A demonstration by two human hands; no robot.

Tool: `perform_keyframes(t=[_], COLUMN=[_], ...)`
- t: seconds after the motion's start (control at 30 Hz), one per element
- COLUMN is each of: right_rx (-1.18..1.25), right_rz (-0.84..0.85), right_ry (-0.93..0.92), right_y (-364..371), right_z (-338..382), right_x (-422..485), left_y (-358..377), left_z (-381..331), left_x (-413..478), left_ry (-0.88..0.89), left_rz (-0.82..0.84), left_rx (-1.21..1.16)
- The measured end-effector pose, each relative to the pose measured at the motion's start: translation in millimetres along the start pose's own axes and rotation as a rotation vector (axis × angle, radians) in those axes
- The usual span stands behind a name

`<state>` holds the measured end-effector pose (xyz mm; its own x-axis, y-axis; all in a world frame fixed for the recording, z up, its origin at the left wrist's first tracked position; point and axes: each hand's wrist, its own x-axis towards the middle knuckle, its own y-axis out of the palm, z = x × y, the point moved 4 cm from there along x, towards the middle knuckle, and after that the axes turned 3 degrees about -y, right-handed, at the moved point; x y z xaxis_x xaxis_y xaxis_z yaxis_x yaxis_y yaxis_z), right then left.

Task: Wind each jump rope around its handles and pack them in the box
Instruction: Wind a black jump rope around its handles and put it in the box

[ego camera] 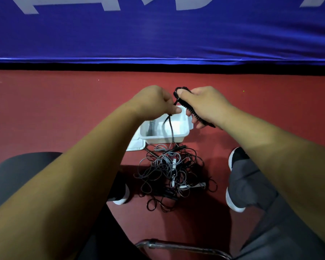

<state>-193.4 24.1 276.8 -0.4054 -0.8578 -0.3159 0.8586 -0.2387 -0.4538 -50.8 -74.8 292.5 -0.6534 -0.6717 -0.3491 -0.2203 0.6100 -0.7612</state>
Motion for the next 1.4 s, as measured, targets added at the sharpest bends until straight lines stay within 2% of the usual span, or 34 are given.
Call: perform_keyframes(t=[0.2, 0.33, 0.43, 0.53, 0.63, 0.8, 0.93, 1.17, 1.23, 1.4], right_rx=[0.217, 0.268, 0.287, 0.276, 0.269, 0.218, 0.202, 0.146, 0.151, 0.259], right_rz=[-0.076, -0.086, -0.086, -0.079, -0.084, -0.048, 0.002, 0.308, 0.365, 0.507], right_ry=[0.071, 0.076, 0.058, 0.026, 0.016, 0.032, 0.051, 0.14, 0.131, 0.161], right_y=[-10.6, -13.2, -16.5, -17.0, -17.5, -15.0, -7.1, 8.9, 12.4, 12.9], right_z=[-1.3, -0.4, -0.5, -1.4, -0.7, -0.2, -0.2, -5.2, -5.5, -5.0], right_x=[6.5, 8.0, 7.3, 5.9, 5.8, 4.8, 2.6, -11.0, -13.8, -18.5], left_y=[13.4, 14.6, 9.2, 6.4, 9.4, 12.1, 9.0, 10.9, 12.6, 7.9], left_z=[-6.7, -11.8, -8.0, -3.9, -3.2, -0.9, 13.5, 28.7, 28.3, 19.5], left_x=[-0.7, -3.0, 1.5, 6.5, 7.2, -0.5, 3.4, -5.8, -4.5, -0.1], left_ry=[0.053, 0.022, -0.023, -0.073, -0.136, -0.22, -0.229, -0.216, -0.165, -0.048], left_rz=[0.111, 0.158, 0.127, 0.106, 0.179, 0.386, 0.331, 0.4, 0.366, 0.221], left_rx=[-0.669, -0.903, -1.11, -1.177, -1.153, -0.905, -0.682, -0.213, -0.079, -0.025])
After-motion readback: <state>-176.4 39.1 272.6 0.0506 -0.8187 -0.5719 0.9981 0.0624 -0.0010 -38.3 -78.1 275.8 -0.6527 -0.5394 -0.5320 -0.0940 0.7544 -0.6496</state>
